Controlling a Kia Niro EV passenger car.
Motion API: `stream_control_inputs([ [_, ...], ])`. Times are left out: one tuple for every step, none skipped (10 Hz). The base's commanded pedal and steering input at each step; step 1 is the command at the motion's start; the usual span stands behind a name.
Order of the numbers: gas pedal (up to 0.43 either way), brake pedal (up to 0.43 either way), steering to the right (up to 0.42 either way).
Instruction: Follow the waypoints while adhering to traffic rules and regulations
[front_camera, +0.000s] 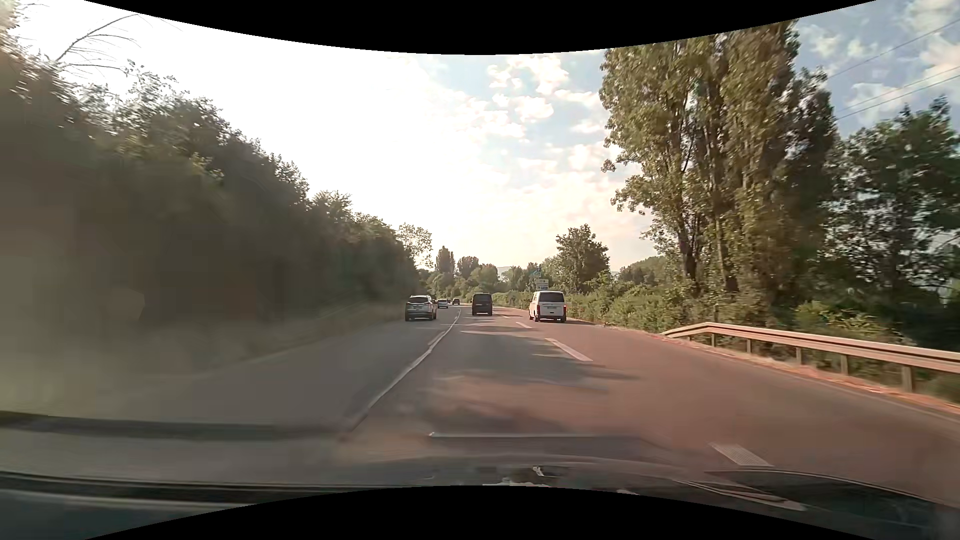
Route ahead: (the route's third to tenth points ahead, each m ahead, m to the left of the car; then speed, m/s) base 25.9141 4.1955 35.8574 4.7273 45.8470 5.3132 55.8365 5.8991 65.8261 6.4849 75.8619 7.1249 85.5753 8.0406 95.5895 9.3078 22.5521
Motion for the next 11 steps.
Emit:
stream_control_inputs([
  [0.209, 0.0, -0.004],
  [0.209, 0.0, -0.004],
  [0.209, 0.0, -0.004],
  [0.209, 0.0, -0.005],
  [0.209, 0.0, -0.007],
  [0.209, 0.0, -0.008],
  [0.209, 0.0, -0.008],
  [0.209, 0.0, -0.008],
  [0.209, 0.0, -0.008],
  [0.209, 0.0, -0.008],
  [0.209, 0.0, -0.008],
])
